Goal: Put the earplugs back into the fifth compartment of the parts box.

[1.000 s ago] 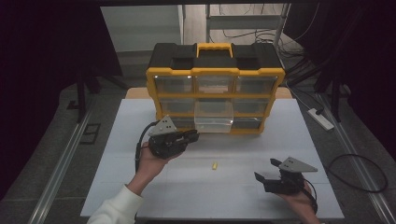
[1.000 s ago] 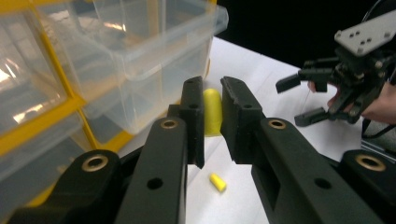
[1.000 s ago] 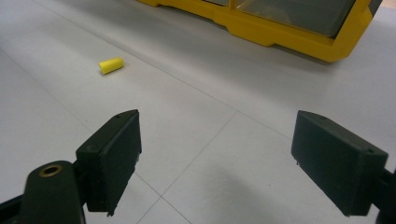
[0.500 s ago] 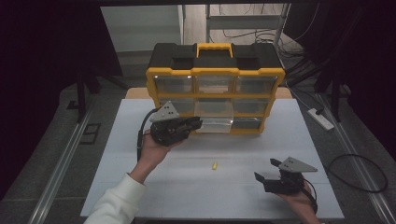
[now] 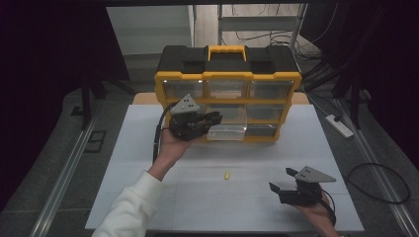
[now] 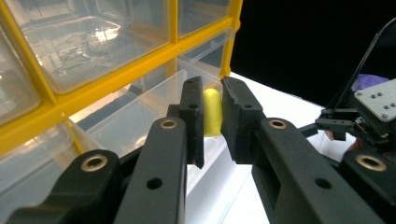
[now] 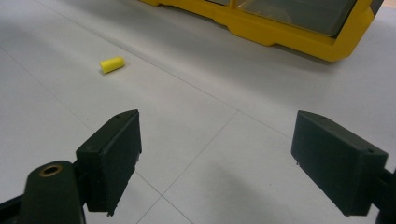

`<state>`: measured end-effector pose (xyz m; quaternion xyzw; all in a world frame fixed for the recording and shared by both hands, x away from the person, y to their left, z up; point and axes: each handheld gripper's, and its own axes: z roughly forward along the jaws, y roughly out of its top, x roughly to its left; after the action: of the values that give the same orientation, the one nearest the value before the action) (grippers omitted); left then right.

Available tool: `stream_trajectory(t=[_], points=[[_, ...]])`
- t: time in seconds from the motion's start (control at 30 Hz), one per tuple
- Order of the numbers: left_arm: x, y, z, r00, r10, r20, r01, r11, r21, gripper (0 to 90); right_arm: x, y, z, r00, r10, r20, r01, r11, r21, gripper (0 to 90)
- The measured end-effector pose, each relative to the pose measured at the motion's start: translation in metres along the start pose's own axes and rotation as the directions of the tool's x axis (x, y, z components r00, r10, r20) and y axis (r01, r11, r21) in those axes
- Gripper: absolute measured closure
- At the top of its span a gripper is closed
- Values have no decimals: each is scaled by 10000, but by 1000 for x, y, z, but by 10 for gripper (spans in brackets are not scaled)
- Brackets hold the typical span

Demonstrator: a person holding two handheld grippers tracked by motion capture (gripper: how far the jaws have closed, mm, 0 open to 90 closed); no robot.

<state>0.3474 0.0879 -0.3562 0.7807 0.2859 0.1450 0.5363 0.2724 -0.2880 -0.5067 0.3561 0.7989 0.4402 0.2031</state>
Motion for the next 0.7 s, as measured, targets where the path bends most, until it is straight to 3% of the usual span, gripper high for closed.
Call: stream_trajectory(t=[0.27, 0.57, 0.63, 0.7], points=[[10, 5, 19, 9995, -289, -137, 291, 9995, 141, 781, 0, 0, 0, 10000, -6, -39, 6, 10000, 44, 169], [14, 6, 31, 9991, -283, -300, 293, 9990, 326, 758, 1, 0, 0, 10000, -21, -62, 22, 10000, 36, 169], [14, 6, 32, 9980, -286, -556, 303, 9991, 305, 636, 1, 0, 0, 10000, -11, -54, 11, 10000, 44, 169], [14, 6, 31, 9980, -356, -526, 373, 9988, 324, 512, 1, 0, 0, 10000, -11, -45, 11, 10000, 42, 169]])
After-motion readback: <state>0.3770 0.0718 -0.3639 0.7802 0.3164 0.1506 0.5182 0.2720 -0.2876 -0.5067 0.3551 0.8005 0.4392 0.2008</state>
